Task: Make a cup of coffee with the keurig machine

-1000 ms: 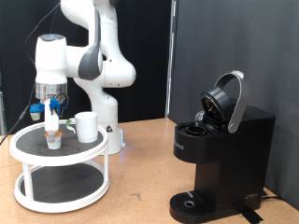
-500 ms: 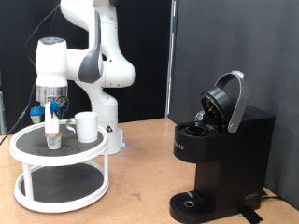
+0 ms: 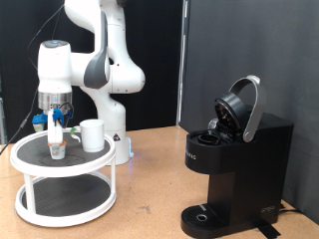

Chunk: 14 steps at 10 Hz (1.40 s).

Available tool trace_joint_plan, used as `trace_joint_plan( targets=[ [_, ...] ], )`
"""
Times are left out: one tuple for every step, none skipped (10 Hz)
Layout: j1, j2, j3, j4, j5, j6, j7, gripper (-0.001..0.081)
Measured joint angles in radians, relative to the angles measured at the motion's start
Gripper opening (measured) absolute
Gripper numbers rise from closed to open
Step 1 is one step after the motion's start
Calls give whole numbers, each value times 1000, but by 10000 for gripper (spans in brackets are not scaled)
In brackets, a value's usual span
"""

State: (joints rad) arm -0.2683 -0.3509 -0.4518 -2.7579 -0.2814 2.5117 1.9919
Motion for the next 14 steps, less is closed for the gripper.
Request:
trace_joint_plan(
  targets=[
    [3, 0, 0, 0, 16, -1, -4, 734],
    [6, 0, 0, 0, 28, -2, -9, 734],
    [8, 0, 0, 0, 39, -3, -17, 734],
    [9, 0, 0, 0, 47, -8, -26, 734],
    [9, -1, 0, 0, 49, -17, -31, 734],
    [9, -3, 0, 1, 51, -29, -38, 641],
    [9, -9, 0, 1, 57, -42, -48, 641],
    [9, -16, 0, 2, 65, -52, -58, 440],
    [9, -26, 0, 3, 72, -69, -64, 403],
    [9, -36, 0, 4, 76, -84, -68, 403],
    [9, -48, 0, 7, 83, -108, -73, 403],
    [9, -63, 0, 16, 95, -143, -81, 403],
    [8, -81, 0, 32, 112, -191, -92, 403],
    [8, -101, -1, 51, 124, -239, -105, 403]
  ],
)
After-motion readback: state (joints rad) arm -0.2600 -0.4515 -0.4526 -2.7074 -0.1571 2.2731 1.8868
